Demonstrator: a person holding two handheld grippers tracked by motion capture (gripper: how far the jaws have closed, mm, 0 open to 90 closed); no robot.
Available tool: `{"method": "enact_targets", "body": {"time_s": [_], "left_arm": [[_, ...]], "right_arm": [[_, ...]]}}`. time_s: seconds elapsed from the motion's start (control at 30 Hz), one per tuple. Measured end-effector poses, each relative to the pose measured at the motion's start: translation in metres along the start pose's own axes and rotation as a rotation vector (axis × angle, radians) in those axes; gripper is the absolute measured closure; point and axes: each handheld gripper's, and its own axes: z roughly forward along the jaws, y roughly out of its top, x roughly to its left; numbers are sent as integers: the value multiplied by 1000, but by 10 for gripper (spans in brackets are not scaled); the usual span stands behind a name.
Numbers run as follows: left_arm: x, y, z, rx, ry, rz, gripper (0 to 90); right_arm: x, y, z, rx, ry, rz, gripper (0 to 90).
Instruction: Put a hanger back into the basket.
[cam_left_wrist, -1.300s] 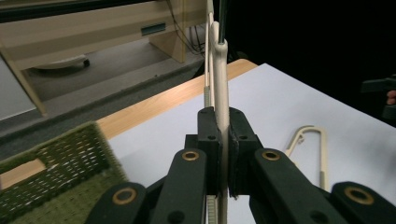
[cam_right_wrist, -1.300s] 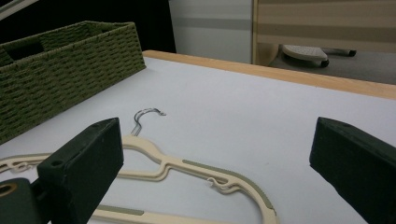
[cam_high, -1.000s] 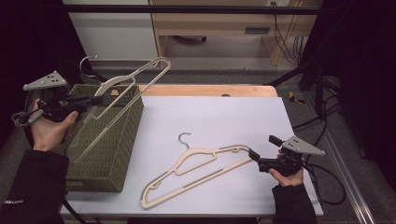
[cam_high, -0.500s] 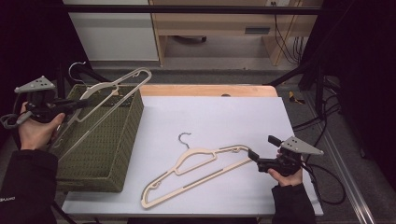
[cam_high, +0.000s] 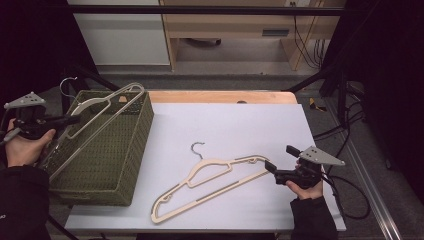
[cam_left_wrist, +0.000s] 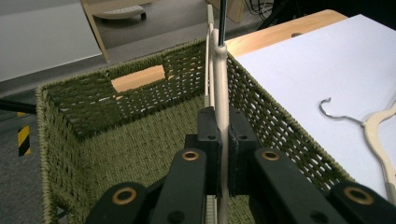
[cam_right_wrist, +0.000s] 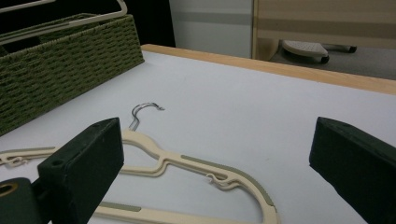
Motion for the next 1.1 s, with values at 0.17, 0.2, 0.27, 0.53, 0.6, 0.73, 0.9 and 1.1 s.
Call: {"method": "enact_targets", "body": {"time_s": [0.17,0.2,0.27,0.53,0.6,0.73,0.9,1.1], "left_arm": [[-8,-7,11,36,16,25,863],[-8,-7,11,36,16,25,863],[-7,-12,11,32,19,17,863],[-22,-25,34,82,45,64,862],[-20,-31,32,50,49,38,862],[-25,-41,40,82,63,62,861],[-30,-51,53,134,87,87,857],[-35,-57,57,156,59,51,826]], "right_arm": [[1,0,0,1,3,4,34],[1,0,0,1,3,4,34],[0,0,0,0,1,4,35],[1,0,0,2,2,4,36],[0,0,-1,-3,9,1,37],[1,0,1,1,5,0,39],[2,-1,2,4,8,-3,40],[2,-1,2,5,10,-1,42]]}}
